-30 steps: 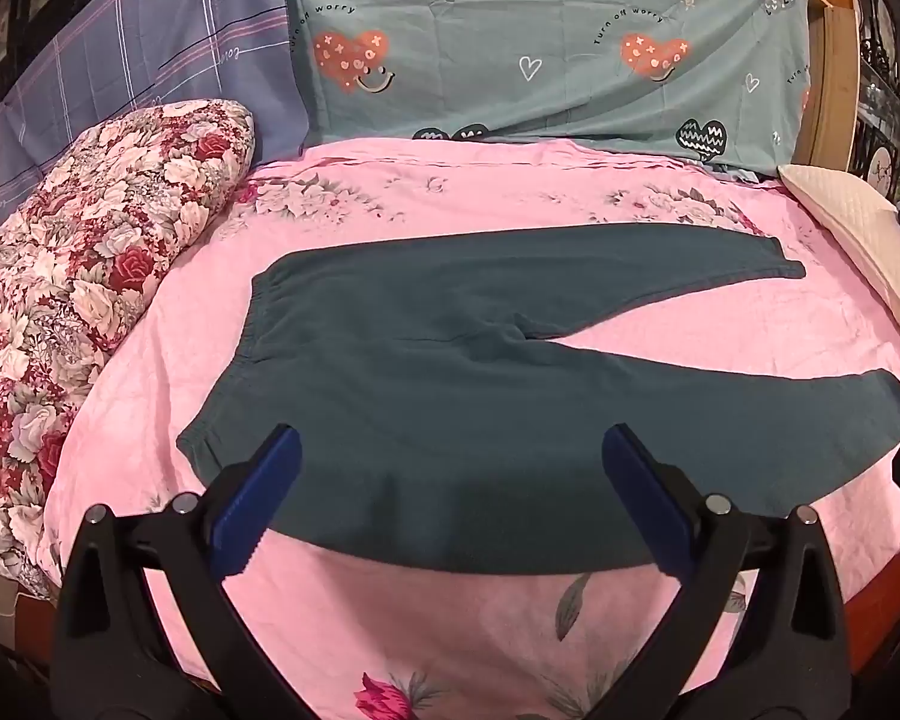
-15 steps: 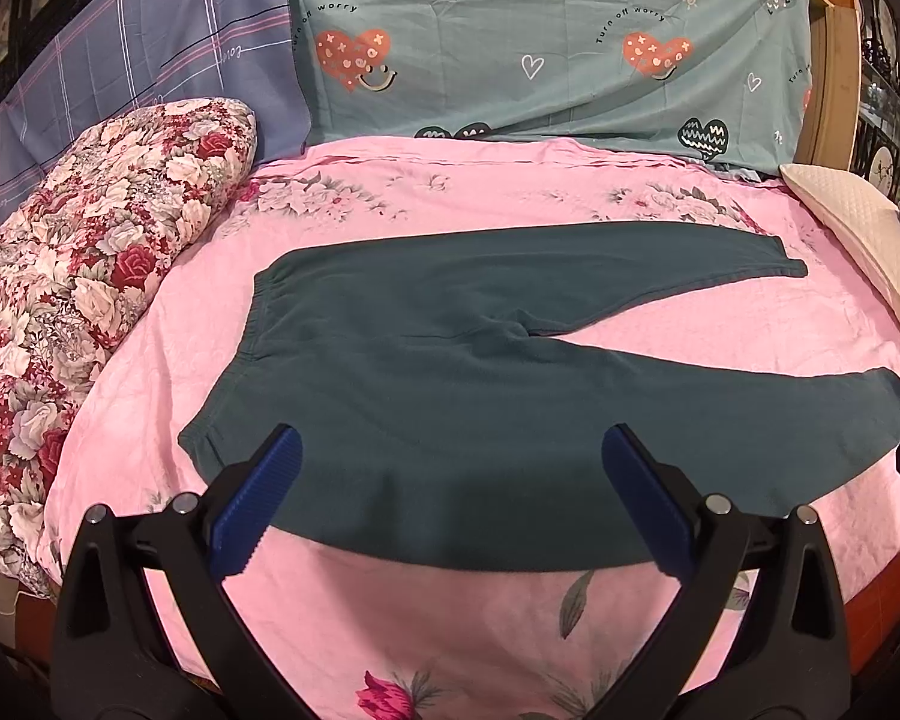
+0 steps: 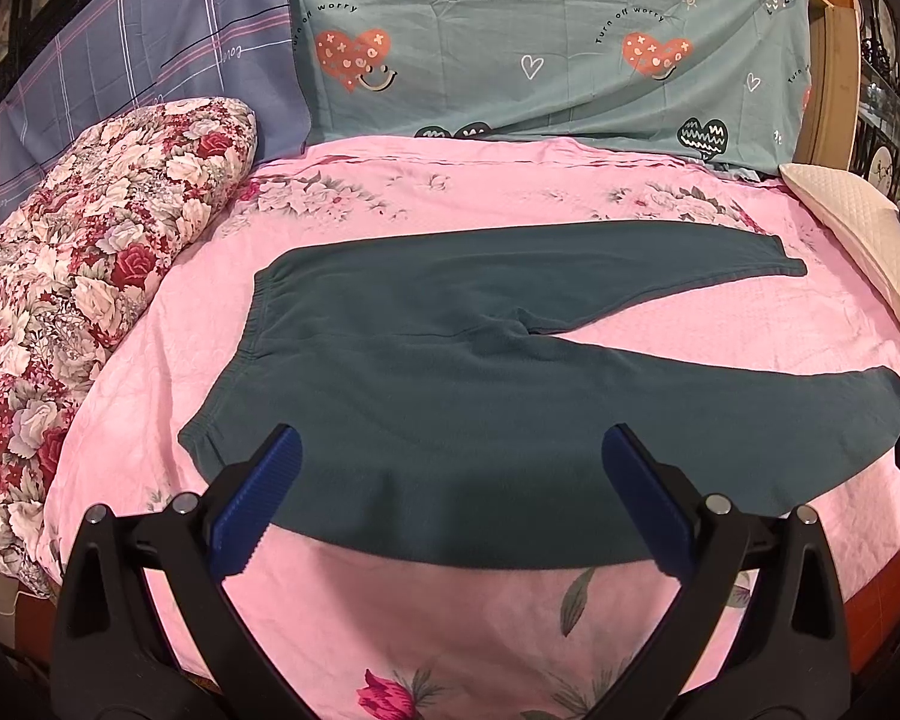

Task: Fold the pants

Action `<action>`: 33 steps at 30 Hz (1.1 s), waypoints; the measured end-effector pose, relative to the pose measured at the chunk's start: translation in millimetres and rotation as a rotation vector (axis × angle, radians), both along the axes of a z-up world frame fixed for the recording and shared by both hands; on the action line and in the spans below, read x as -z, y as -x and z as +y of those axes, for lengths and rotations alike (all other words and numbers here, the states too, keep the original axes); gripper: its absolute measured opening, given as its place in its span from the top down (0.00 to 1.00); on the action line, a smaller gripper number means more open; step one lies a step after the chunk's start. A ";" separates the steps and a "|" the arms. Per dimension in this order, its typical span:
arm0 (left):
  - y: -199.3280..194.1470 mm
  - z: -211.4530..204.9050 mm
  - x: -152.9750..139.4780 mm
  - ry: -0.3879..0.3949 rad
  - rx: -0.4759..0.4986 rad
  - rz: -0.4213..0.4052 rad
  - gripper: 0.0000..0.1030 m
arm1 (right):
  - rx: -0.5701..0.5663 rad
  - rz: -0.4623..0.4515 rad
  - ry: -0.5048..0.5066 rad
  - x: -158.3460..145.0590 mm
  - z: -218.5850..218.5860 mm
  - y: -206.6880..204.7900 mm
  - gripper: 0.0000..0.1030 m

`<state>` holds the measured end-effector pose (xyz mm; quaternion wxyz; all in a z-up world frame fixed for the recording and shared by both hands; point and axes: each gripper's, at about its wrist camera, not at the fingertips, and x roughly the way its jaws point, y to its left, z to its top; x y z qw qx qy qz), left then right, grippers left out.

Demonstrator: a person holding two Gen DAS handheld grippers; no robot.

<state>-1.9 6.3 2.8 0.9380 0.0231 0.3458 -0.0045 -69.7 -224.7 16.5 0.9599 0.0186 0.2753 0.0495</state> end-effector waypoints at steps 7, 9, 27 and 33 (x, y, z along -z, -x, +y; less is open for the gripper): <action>0.3 0.2 0.6 0.000 0.000 0.000 0.02 | -0.002 0.001 0.001 1.4 -0.3 0.1 0.01; 0.5 0.3 0.7 0.001 0.000 0.000 0.02 | -0.001 0.001 0.000 0.8 0.9 0.0 0.01; 2.0 2.9 2.5 0.000 -0.002 -0.001 0.02 | 0.001 0.006 0.003 4.2 5.6 0.8 0.01; 2.4 3.8 3.2 0.002 -0.003 0.000 0.02 | 0.001 0.010 0.004 5.1 6.9 1.6 0.01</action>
